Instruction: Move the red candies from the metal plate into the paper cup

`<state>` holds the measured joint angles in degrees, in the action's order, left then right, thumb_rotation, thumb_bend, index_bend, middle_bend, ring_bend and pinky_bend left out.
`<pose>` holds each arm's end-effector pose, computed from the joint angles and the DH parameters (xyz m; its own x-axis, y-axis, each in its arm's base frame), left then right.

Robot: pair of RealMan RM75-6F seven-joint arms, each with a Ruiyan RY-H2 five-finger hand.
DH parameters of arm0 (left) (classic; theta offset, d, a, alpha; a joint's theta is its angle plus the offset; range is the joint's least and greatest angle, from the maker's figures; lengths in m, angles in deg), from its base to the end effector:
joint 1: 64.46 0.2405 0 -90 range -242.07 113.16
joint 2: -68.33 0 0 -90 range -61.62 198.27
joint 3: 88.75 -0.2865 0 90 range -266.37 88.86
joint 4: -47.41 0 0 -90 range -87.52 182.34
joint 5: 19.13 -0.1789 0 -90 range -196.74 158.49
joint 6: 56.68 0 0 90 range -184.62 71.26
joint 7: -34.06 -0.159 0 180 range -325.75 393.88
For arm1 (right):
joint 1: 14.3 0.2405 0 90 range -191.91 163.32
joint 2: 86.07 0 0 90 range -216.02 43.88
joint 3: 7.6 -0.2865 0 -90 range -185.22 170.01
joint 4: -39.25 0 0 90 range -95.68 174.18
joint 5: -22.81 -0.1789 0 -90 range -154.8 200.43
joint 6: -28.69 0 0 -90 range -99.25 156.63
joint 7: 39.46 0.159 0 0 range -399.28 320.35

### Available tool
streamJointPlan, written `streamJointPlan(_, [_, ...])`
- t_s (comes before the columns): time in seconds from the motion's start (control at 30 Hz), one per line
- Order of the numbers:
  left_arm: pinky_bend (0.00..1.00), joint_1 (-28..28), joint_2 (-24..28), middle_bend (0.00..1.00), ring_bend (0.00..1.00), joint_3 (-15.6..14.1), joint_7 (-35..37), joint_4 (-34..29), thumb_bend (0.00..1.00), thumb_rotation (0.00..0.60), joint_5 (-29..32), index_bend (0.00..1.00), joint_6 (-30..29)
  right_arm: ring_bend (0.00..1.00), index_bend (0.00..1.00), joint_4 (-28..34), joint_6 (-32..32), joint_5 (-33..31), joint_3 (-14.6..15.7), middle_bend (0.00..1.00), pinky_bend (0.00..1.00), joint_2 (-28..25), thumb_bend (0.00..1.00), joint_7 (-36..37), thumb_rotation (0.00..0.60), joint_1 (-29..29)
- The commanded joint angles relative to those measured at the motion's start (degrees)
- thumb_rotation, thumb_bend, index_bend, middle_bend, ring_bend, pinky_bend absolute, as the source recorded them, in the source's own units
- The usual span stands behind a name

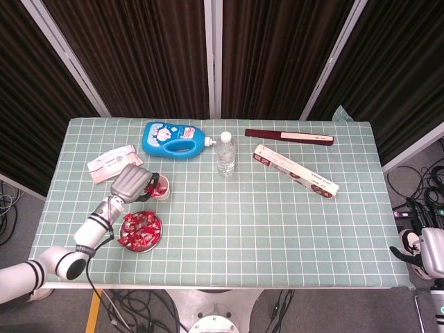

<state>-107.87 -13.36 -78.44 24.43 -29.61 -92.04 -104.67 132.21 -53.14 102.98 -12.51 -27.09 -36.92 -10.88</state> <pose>-0.1925 0.4016 0.0530 0.5527 0.2202 0.8038 0.7967 -0.4224 -0.4321 -0.3459 -0.1928 0.2350 0.4113 -0.0231 0.9112 -0.9044 0.1143 0.4111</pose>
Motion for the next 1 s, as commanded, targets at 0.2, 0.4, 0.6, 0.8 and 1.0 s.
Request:
streamJointPlan(0.2, [1.0, -2.65, -3.36, 0.71, 0.91, -0.12, -4.67, 4.56, 0.53, 0.6, 2.83, 0.68, 1.79, 0.0, 0.0, -0.17, 0.21, -0.54, -0.13, 0.11, 0.3, 0.04, 0.03, 0.01, 0.6, -0.05])
streamJointPlan(0.4, [1.0, -3.06, -4.28, 0.67, 0.91, -0.79, -6.95, 5.42, 0.52, 0.6, 3.19, 0.64, 1.1, 0.0, 0.0, -0.44, 0.51, -0.88, -0.19, 0.11, 0.3, 0.12, 0.03, 0.11, 0.6, -0.02])
streamJointPlan(0.6, [1.0, -3.45, -4.26, 0.62, 0.9, -1.15, -8.11, 4.97, 0.51, 0.6, 4.16, 0.57, 1.41, 0.0, 0.0, -0.5, 0.71, -0.97, -0.28, 0.11, 0.3, 0.15, 0.03, 0.11, 0.6, 0.08])
streamJointPlan(0.8, [1.0, -3.69, -4.22, 0.53, 0.89, -1.35, -8.83, 4.57, 0.49, 0.6, 4.89, 0.48, 1.27, 0.0, 0.0, -0.59, 0.74, -1.12, -0.32, 0.11, 0.3, 0.19, 0.03, 0.22, 0.6, 0.03])
streamJointPlan(1.0, [1.0, -3.56, -3.62, 0.47, 0.89, -1.56, -9.3, 3.33, 0.47, 0.6, 5.23, 0.43, 0.54, 0.0, 0.0, -0.51, 0.77, -1.1, -0.33, 0.12, 0.3, 0.15, 0.03, 0.2, 0.6, 0.03])
